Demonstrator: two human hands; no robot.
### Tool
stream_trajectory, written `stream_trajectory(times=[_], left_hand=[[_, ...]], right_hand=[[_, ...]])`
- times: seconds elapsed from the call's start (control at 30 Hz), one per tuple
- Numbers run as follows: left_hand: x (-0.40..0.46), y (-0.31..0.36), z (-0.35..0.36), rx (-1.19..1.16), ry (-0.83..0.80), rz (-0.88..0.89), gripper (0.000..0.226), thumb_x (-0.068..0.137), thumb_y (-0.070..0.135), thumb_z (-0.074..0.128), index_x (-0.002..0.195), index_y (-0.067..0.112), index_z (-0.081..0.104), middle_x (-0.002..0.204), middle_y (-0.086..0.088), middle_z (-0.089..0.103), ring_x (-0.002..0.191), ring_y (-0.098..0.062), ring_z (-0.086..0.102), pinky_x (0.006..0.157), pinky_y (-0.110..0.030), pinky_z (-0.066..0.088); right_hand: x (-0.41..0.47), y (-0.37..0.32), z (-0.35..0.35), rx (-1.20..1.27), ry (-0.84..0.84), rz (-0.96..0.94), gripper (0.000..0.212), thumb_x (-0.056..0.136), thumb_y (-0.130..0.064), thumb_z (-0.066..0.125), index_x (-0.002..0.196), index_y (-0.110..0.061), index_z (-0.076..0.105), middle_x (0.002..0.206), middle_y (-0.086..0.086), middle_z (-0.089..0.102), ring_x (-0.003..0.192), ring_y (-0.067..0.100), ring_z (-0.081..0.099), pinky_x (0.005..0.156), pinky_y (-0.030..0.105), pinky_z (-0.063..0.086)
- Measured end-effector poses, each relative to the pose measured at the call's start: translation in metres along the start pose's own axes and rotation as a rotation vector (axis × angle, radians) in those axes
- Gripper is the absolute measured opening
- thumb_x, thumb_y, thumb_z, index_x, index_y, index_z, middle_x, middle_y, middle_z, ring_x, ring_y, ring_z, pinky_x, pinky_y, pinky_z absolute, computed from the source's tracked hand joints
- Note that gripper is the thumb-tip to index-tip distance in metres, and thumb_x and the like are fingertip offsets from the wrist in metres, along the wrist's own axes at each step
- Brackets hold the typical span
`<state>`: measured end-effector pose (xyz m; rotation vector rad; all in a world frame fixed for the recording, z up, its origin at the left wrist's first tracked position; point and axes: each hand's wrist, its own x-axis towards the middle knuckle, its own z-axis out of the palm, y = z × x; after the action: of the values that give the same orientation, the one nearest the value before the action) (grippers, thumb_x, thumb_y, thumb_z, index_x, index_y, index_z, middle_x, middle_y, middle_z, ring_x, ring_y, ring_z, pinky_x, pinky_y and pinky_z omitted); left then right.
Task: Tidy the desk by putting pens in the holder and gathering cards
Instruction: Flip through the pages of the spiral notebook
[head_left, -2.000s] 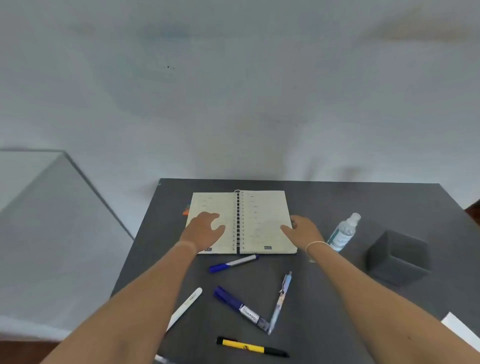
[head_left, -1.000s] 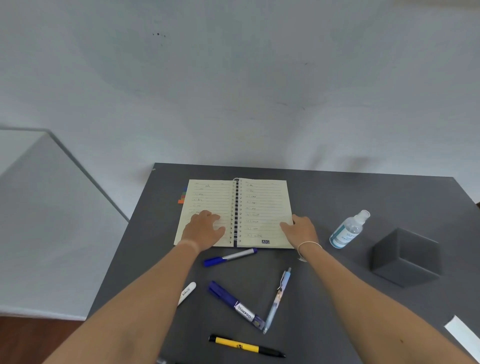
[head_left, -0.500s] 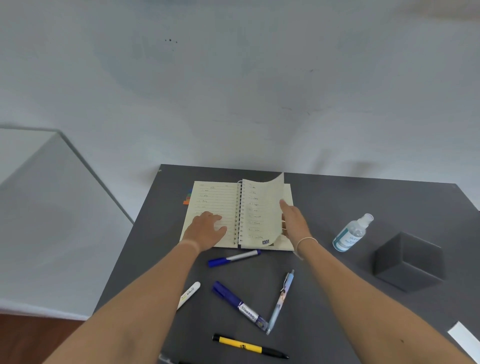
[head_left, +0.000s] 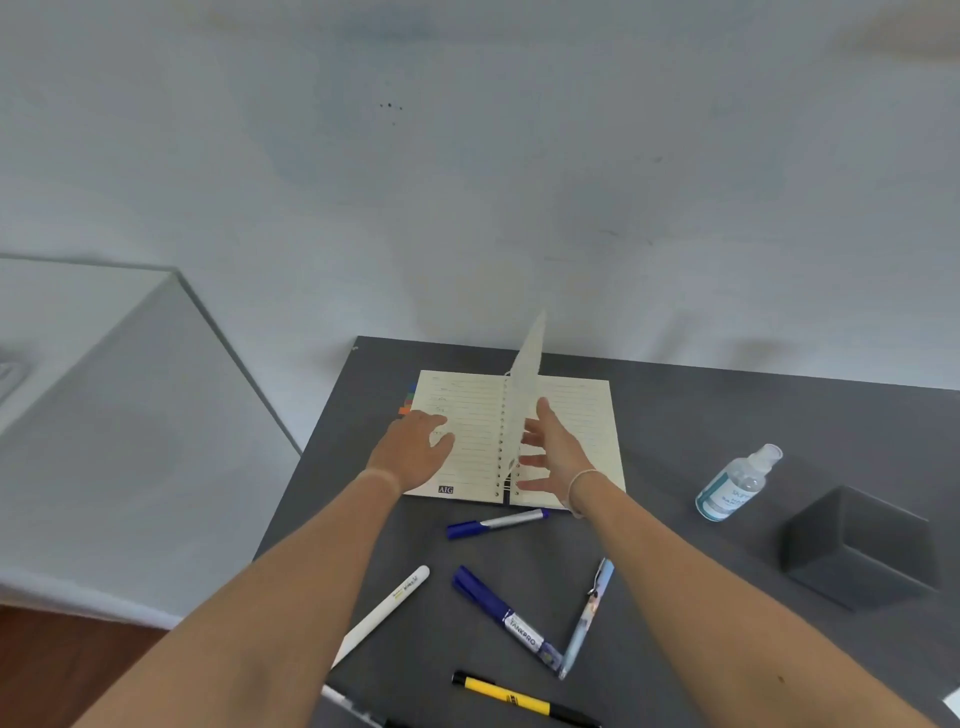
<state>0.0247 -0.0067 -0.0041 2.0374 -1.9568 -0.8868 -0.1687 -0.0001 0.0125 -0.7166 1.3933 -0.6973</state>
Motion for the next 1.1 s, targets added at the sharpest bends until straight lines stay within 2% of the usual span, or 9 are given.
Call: stream_trajectory(times=[0.13, 0.33, 0.5, 0.6, 0.67, 0.7, 0.87, 1.0, 1.1], left_hand=[[-0.002, -0.009, -0.009, -0.025, 0.034, -0.037, 0.042, 0.095, 0.029, 0.042, 0.136, 0.02, 0.045, 0.146, -0.007, 0.041, 0.135, -0.028, 0.037, 0.111, -0.04, 0.032], [0.001, -0.024, -0.02, -0.125, 0.169, -0.05, 0.029, 0.093, 0.027, 0.033, 0.104, 0.025, 0.06, 0.106, -0.005, 0.063, 0.106, -0.026, 0.054, 0.086, -0.037, 0.046], [-0.002, -0.017, -0.019, -0.171, 0.279, 0.002, 0.033, 0.097, 0.02, 0.031, 0.114, 0.01, 0.058, 0.113, -0.01, 0.062, 0.113, -0.028, 0.052, 0.087, -0.032, 0.037], [0.0, -0.018, -0.019, -0.176, 0.231, 0.062, 0.037, 0.094, 0.032, 0.03, 0.115, 0.025, 0.06, 0.112, -0.001, 0.064, 0.108, -0.021, 0.055, 0.091, -0.035, 0.044], [-0.001, -0.015, -0.02, -0.204, 0.204, 0.101, 0.037, 0.095, 0.032, 0.034, 0.122, 0.028, 0.059, 0.12, 0.003, 0.062, 0.106, -0.017, 0.056, 0.093, -0.031, 0.043], [-0.002, -0.014, -0.019, -0.226, 0.204, 0.122, 0.037, 0.095, 0.028, 0.036, 0.125, 0.027, 0.057, 0.122, 0.004, 0.06, 0.107, -0.017, 0.056, 0.094, -0.028, 0.041], [0.001, -0.009, -0.025, -0.299, 0.216, 0.145, 0.04, 0.095, 0.026, 0.035, 0.132, 0.03, 0.05, 0.131, 0.006, 0.057, 0.114, -0.009, 0.053, 0.101, -0.03, 0.041], [0.0, -0.008, -0.028, -0.267, 0.22, 0.135, 0.041, 0.095, 0.03, 0.032, 0.131, 0.029, 0.05, 0.134, 0.003, 0.055, 0.119, -0.012, 0.051, 0.104, -0.032, 0.04], [-0.001, -0.008, -0.028, -0.257, 0.271, 0.131, 0.04, 0.097, 0.024, 0.034, 0.134, 0.022, 0.049, 0.136, 0.002, 0.052, 0.125, -0.014, 0.047, 0.1, -0.023, 0.033]], right_hand=[[-0.002, 0.002, 0.014, -0.276, -0.051, -0.064, 0.057, 0.095, -0.055, 0.023, 0.132, -0.023, 0.052, 0.142, 0.002, 0.047, 0.132, 0.027, 0.04, 0.106, 0.044, 0.037], [0.001, 0.005, 0.016, -0.559, -0.056, -0.105, 0.053, 0.094, -0.053, 0.027, 0.128, -0.025, 0.057, 0.145, 0.003, 0.046, 0.132, 0.025, 0.04, 0.112, 0.044, 0.032], [-0.001, 0.01, -0.001, -0.642, 0.034, -0.164, 0.064, 0.096, -0.049, 0.028, 0.127, 0.002, 0.051, 0.135, 0.02, 0.053, 0.124, 0.034, 0.049, 0.105, 0.043, 0.035], [-0.001, 0.013, -0.013, -0.684, 0.065, -0.192, 0.06, 0.097, -0.046, 0.03, 0.11, 0.004, 0.06, 0.104, 0.021, 0.064, 0.09, 0.029, 0.054, 0.078, 0.035, 0.042], [-0.001, 0.014, -0.02, -0.694, 0.102, -0.204, 0.048, 0.097, -0.044, 0.032, 0.072, -0.013, 0.059, 0.072, 0.001, 0.053, 0.08, 0.022, 0.044, 0.061, 0.025, 0.034], [-0.001, 0.014, -0.023, -0.69, 0.115, -0.204, 0.042, 0.097, -0.044, 0.033, 0.067, -0.022, 0.054, 0.071, -0.008, 0.049, 0.081, 0.021, 0.044, 0.058, 0.022, 0.033], [0.002, 0.018, -0.037, -0.713, 0.123, -0.239, 0.042, 0.096, -0.043, 0.036, 0.112, -0.017, 0.064, 0.118, -0.003, 0.06, 0.111, 0.021, 0.053, 0.075, 0.021, 0.039], [0.002, 0.02, -0.039, -0.732, 0.129, -0.237, 0.037, 0.095, -0.042, 0.036, 0.073, -0.022, 0.057, 0.09, 0.001, 0.061, 0.092, 0.025, 0.055, 0.071, 0.028, 0.038], [0.003, 0.022, -0.04, -0.755, 0.125, -0.23, 0.04, 0.095, -0.043, 0.037, 0.115, -0.02, 0.064, 0.116, 0.0, 0.065, 0.108, 0.027, 0.061, 0.082, 0.028, 0.042]])
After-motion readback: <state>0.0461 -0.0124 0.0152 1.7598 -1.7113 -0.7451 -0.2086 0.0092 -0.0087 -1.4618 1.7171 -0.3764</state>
